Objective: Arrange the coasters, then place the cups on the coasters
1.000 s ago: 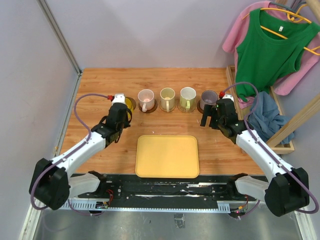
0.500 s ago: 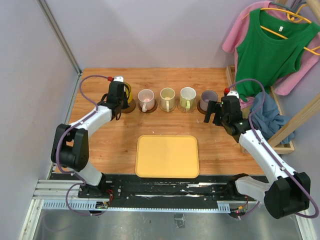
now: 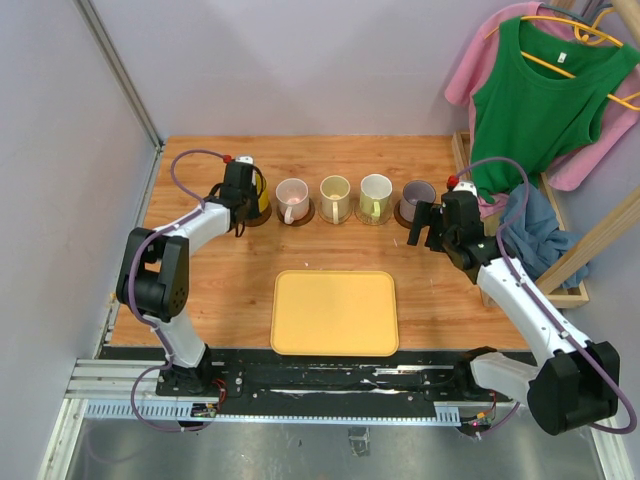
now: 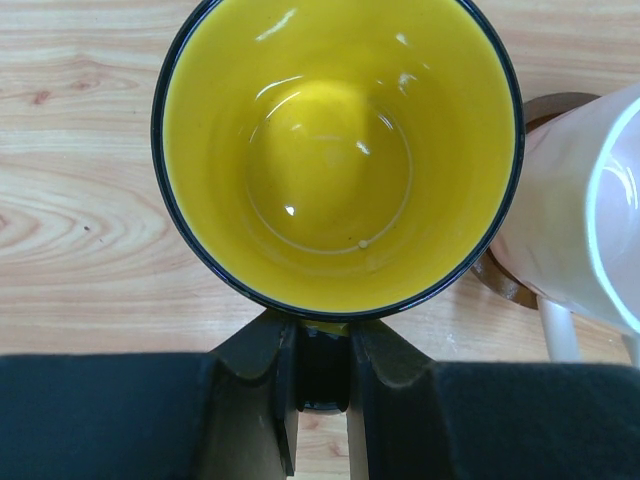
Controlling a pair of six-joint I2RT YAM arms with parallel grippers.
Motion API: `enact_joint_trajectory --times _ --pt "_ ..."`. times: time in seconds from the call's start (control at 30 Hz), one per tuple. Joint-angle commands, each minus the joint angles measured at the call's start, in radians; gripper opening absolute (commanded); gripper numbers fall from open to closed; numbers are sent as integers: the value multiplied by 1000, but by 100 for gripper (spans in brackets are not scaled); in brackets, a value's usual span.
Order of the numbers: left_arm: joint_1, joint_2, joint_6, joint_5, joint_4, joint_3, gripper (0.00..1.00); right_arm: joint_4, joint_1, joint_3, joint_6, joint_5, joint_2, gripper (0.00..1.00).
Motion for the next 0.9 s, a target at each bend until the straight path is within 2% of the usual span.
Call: enact_joint_trajectory --times 0.0,0.87 --pt "13 -1 17 -4 31 50 1 -16 -19 34 4 -11 9 98" --pt "20 -5 -24 1 52 -29 1 -19 -20 22 19 -37 29 98"
